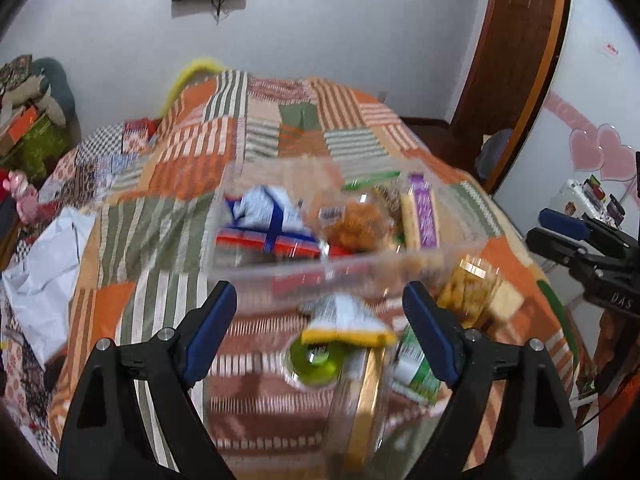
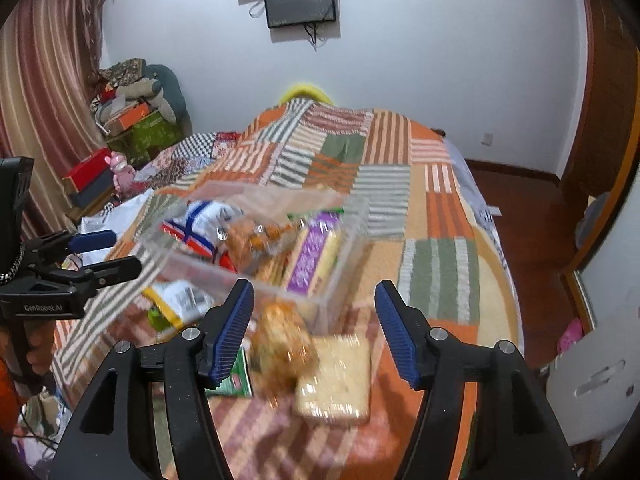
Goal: Organize snacks
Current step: 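Lower both packs into the clear box and open both tools, then grasp the long biscuit pack with the left tool while the right tool grasps the square bread cake, then carry the biscuit pack and bread cake over the clear box and release them inside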
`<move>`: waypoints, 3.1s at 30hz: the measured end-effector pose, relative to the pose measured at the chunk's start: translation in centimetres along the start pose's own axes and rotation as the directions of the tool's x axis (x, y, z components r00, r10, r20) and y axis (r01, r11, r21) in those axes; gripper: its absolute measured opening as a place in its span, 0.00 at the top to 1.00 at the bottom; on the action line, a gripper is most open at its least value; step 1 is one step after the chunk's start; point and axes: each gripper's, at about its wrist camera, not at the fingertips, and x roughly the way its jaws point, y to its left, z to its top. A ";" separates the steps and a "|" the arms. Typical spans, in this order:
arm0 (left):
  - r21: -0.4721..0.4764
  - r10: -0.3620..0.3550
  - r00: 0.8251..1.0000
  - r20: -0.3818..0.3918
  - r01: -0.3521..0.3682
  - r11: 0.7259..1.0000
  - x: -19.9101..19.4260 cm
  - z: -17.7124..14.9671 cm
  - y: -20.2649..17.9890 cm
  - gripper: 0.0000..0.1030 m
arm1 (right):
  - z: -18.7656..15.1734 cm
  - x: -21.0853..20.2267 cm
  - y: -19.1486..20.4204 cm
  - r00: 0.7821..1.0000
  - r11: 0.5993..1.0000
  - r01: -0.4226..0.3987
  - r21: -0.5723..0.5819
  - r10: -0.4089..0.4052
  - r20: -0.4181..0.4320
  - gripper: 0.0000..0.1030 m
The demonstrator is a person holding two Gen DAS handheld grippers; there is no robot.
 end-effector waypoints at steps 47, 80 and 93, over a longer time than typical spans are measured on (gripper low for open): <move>0.032 -0.068 0.988 -0.139 0.074 0.997 2.8 -8.3 -3.6 0.66 | -6.9 2.5 -2.1 0.990 0.990 -0.006 0.143 0.026 -0.136 0.48; -0.038 -0.026 0.995 0.094 0.030 0.999 -4.2 -2.6 -0.3 0.66 | -1.2 -2.1 1.6 0.992 0.994 -0.084 0.068 0.077 0.098 0.49; -0.036 -0.004 0.993 0.120 0.008 0.999 -1.1 2.2 1.3 0.66 | 1.9 0.7 2.2 0.987 0.992 -0.110 0.062 0.102 0.122 0.49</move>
